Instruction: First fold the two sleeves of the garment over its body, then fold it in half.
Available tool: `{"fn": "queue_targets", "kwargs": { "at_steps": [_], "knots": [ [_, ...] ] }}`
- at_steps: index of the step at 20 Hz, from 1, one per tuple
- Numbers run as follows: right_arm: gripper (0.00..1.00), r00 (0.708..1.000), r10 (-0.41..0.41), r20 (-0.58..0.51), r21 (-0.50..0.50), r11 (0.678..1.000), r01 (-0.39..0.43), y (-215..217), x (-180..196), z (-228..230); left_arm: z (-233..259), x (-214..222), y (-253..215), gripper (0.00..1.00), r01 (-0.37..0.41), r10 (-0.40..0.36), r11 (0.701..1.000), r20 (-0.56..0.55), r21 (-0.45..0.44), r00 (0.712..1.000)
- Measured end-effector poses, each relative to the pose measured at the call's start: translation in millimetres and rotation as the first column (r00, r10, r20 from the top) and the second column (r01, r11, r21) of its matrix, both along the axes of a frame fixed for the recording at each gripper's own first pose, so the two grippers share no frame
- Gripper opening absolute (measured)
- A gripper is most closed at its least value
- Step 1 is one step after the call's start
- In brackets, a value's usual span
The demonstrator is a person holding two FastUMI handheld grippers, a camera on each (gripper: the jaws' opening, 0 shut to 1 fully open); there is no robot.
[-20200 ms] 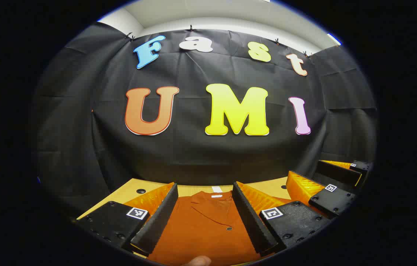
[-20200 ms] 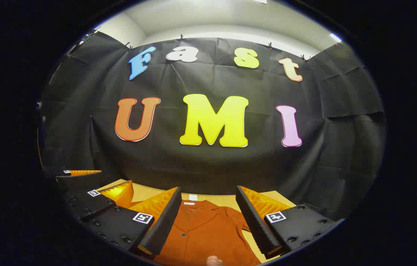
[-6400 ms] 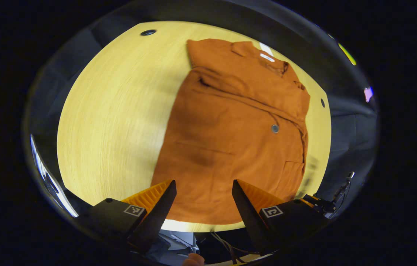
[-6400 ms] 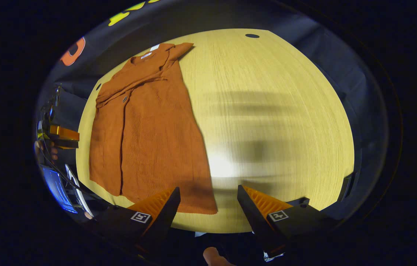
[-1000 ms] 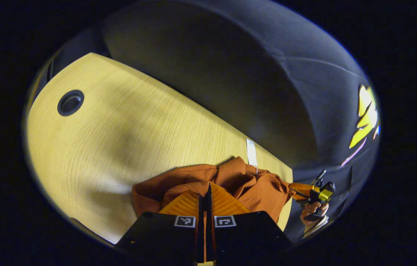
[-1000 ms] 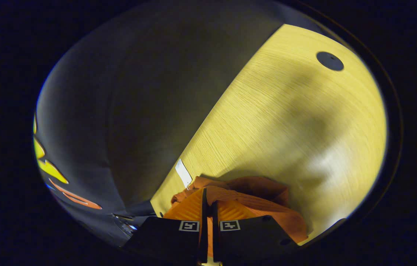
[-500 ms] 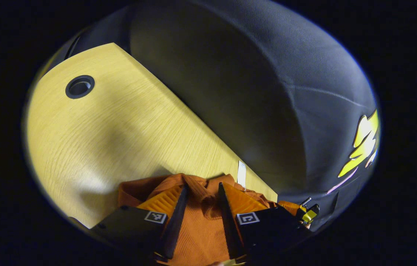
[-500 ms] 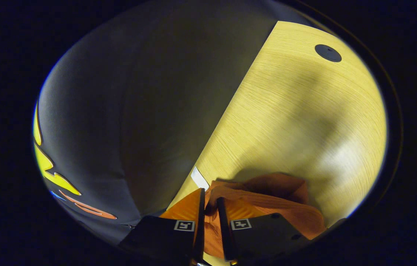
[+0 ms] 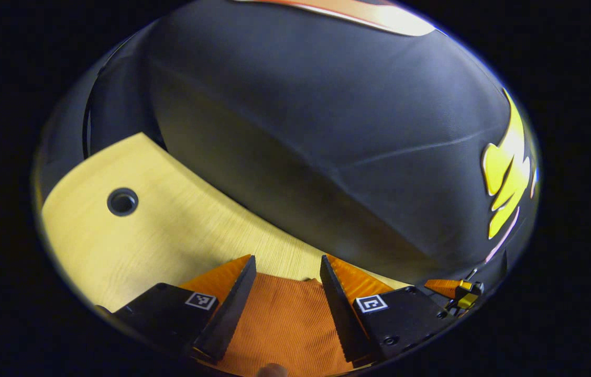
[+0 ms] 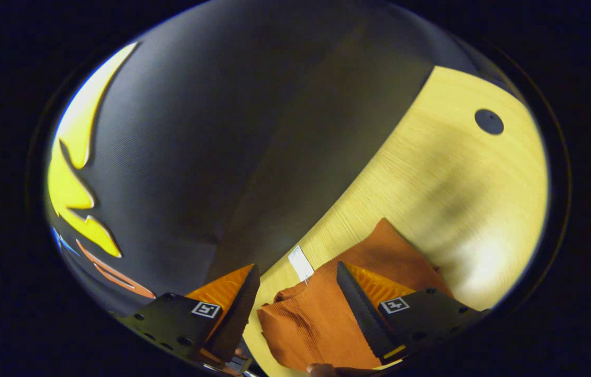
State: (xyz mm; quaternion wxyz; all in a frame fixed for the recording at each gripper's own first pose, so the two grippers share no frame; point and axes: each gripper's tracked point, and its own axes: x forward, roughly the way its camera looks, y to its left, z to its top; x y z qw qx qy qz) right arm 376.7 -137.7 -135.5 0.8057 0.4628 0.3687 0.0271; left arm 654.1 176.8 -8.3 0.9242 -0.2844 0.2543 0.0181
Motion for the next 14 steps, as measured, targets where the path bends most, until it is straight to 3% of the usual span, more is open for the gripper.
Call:
{"fn": "queue_targets", "kwargs": {
  "at_steps": [3,4,5,7,11,14],
  "knots": [
    [0.95,0.997,0.058,0.044,-0.096,0.994,-0.053,11.0,-18.9,26.2,27.3,-15.9,-2.8,0.90,0.003,-0.004,0.993,0.012,0.121,1.000],
    [0.95,0.995,0.079,0.058,-0.136,0.988,-0.070,16.5,-24.1,33.6,36.4,-24.3,-1.5,0.83,-0.005,0.002,0.987,0.018,0.163,1.000],
    [0.95,0.992,0.101,0.073,-0.181,0.980,-0.086,20.6,-32.1,41.6,49.8,-33.5,-3.2,0.98,-0.010,0.004,0.981,0.031,0.196,1.000],
    [0.95,0.981,0.152,0.124,-0.272,0.955,-0.114,32.7,-51.6,62.0,76.6,-52.7,-5.1,0.99,-0.020,-0.002,0.964,0.082,0.266,0.997],
    [0.95,0.944,0.240,0.226,-0.497,0.862,-0.099,33.9,-107.7,120.8,126.1,-100.5,-22.2,0.99,-0.046,-0.042,0.892,0.184,0.450,0.982],
    [0.95,0.914,0.277,0.295,-0.658,0.753,-0.016,28.1,-146.3,149.9,150.0,-139.8,-52.2,0.99,-0.050,-0.073,0.876,0.234,0.479,0.970]
  ]
}}
